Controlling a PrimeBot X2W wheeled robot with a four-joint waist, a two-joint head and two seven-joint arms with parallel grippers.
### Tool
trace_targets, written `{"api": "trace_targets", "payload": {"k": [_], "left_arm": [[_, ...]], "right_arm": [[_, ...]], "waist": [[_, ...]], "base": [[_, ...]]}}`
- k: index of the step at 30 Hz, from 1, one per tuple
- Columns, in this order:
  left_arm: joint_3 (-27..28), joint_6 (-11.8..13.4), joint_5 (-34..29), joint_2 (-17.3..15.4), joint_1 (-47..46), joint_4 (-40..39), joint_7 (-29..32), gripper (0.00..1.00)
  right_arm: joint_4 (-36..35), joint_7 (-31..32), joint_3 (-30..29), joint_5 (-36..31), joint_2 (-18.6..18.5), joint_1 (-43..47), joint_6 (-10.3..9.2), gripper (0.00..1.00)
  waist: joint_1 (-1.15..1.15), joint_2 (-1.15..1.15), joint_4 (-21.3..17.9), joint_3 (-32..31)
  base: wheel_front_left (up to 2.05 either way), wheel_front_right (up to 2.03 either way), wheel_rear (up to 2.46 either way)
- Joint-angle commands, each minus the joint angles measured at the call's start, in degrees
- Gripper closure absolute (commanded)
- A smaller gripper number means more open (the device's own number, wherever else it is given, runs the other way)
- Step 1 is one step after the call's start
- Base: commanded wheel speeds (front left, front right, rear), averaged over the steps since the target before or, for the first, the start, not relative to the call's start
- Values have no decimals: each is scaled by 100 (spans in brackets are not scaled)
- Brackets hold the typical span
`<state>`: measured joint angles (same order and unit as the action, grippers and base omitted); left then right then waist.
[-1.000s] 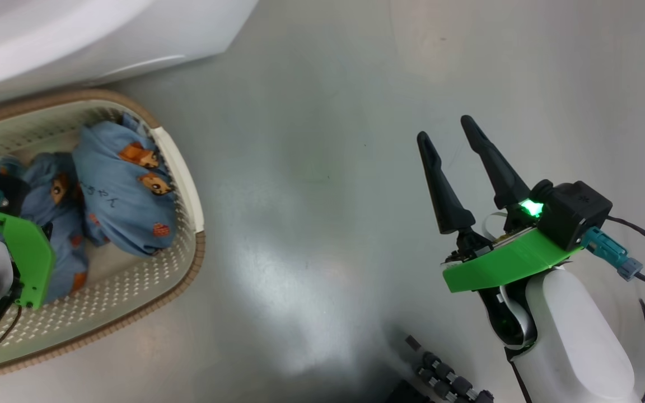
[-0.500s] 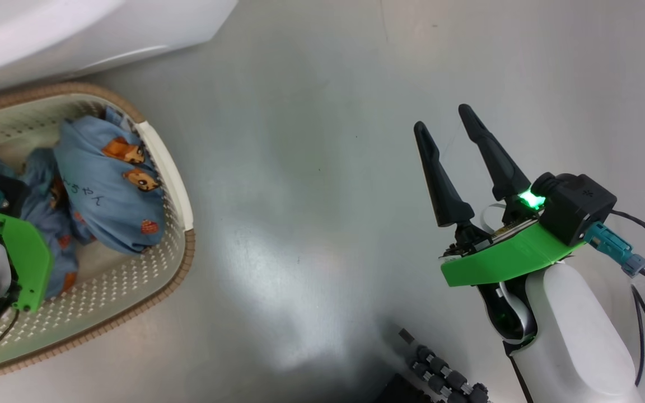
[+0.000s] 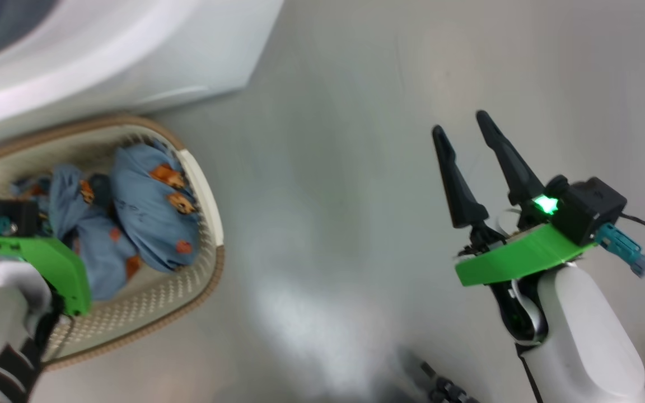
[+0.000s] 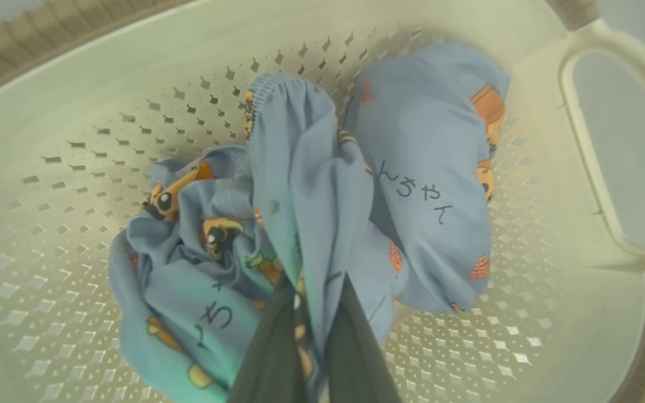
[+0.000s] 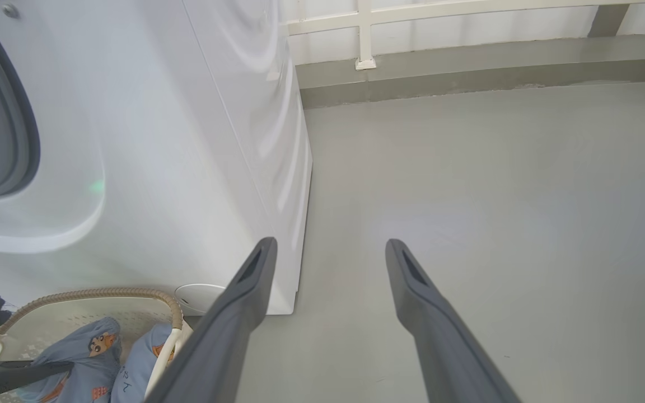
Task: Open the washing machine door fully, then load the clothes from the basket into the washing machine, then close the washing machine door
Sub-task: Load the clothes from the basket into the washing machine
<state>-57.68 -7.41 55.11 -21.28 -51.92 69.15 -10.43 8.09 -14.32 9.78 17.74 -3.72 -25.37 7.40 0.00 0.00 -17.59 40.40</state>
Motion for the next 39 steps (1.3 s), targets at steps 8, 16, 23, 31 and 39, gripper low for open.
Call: {"api": "trace_targets", "payload": {"k": [8, 16, 23, 31, 39], "left_arm": [[470, -8, 413, 166, 715, -122, -444, 100], [1563, 30, 14, 131, 1312, -800, -455, 100], [2847, 52, -681, 171, 2013, -1576, -456, 100], [4241, 63, -1737, 426, 2932, -2709, -456, 100], [5168, 41, -2547, 779, 3678, -3732, -456, 100]], "right_arm": [[69, -68, -71, 23, -283, 756, 9, 0], [187, -68, -129, 69, -520, 1339, 9, 0], [230, -68, -202, 103, -642, 1679, 9, 0], [243, -68, -346, 110, -747, 1960, 9, 0], [258, -68, -451, 126, -834, 2193, 9, 0]], "waist": [[0, 0, 609, -1367], [0, 0, 863, -2139], [0, 0, 952, -2565], [0, 0, 1011, -2975], [0, 0, 1097, -3280]], "base": [[0, 0, 0], [0, 0, 0], [0, 0, 0], [0, 0, 0], [0, 0, 0]]}}
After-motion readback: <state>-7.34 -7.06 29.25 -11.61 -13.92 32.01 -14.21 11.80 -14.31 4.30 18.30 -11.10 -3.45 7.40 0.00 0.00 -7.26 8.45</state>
